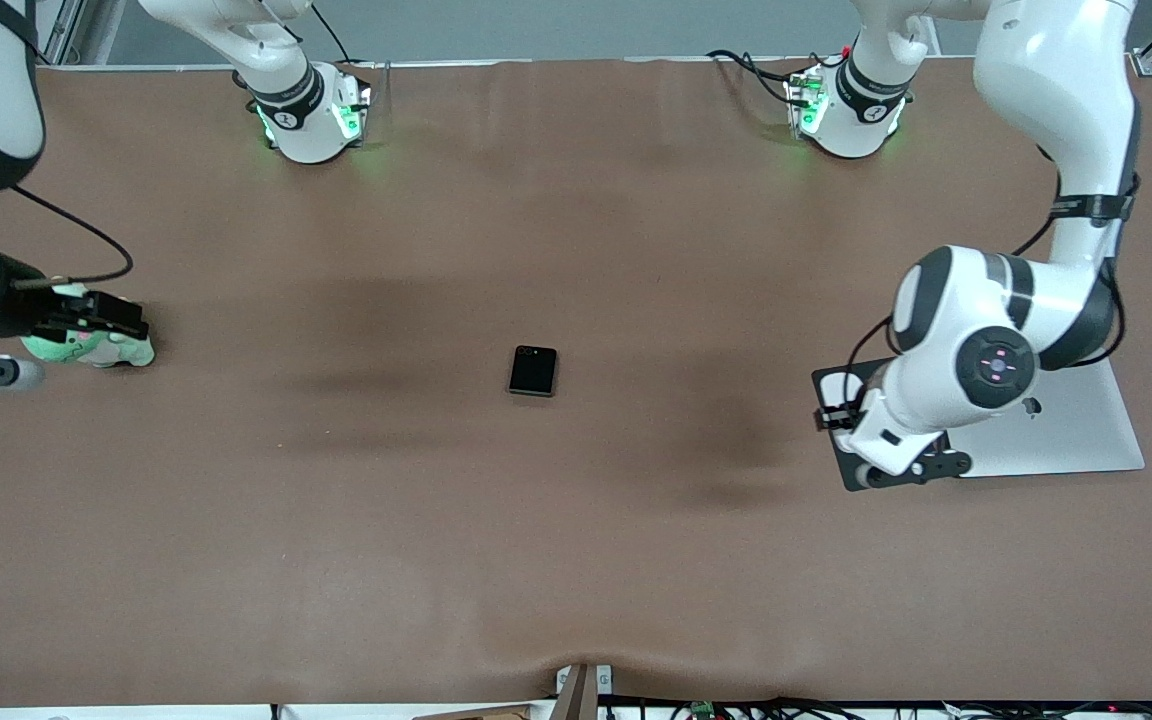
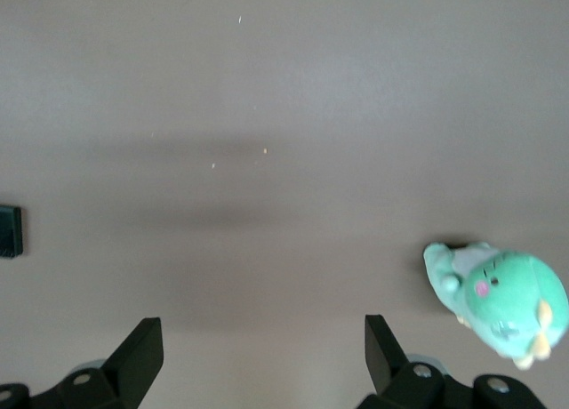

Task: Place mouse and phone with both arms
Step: 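Carry the mouse to the pad while the right gripper reaches the phone, then lower the mouse onto the pad while the right gripper approaches the phone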

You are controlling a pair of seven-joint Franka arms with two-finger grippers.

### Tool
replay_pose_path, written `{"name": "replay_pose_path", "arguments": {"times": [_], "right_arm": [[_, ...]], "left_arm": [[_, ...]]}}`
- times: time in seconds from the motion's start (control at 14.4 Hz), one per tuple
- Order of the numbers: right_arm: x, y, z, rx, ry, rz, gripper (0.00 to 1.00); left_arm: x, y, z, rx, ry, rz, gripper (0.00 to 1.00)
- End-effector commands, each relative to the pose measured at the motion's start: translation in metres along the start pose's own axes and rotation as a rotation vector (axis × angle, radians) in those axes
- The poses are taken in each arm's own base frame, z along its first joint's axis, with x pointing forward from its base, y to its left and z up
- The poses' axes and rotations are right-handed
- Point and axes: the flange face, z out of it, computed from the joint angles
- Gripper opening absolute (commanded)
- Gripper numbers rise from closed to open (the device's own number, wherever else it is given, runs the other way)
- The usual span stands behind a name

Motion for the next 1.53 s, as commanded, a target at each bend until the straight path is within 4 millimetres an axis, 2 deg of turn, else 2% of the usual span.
{"name": "replay_pose_path", "arguments": {"times": [0.0,0.14,0.35,0.56,0.69,0.97,1.18,1.46], "right_arm": [[0.016,-0.017,0.016,-0.007,0.000,-0.021,1.00],[0.023,-0.033,0.025,-0.010,0.010,-0.034,1.00],[0.030,-0.053,0.042,-0.011,-0.002,-0.014,1.00],[0.037,-0.091,0.061,0.015,-0.016,0.042,1.00],[0.040,-0.111,0.079,0.071,-0.050,0.087,1.00],[0.043,-0.154,0.098,0.067,-0.043,0.134,1.00],[0.041,-0.207,0.118,0.054,-0.029,0.157,1.00],[0.044,-0.234,0.144,0.047,-0.018,0.140,1.00]], "left_arm": [[-0.002,-0.031,0.009,0.007,0.016,0.038,0.00],[0.000,-0.051,0.029,-0.006,0.037,0.040,0.00],[-0.006,-0.075,0.076,-0.029,0.096,0.028,0.00],[-0.005,-0.087,0.108,-0.039,0.108,-0.002,0.00],[-0.001,-0.099,0.119,-0.041,0.109,-0.020,0.00],[0.000,-0.099,0.129,-0.043,0.112,-0.013,0.00],[0.001,-0.099,0.134,-0.042,0.117,0.023,0.00],[0.003,-0.097,0.146,-0.046,0.134,0.042,0.00]]}}
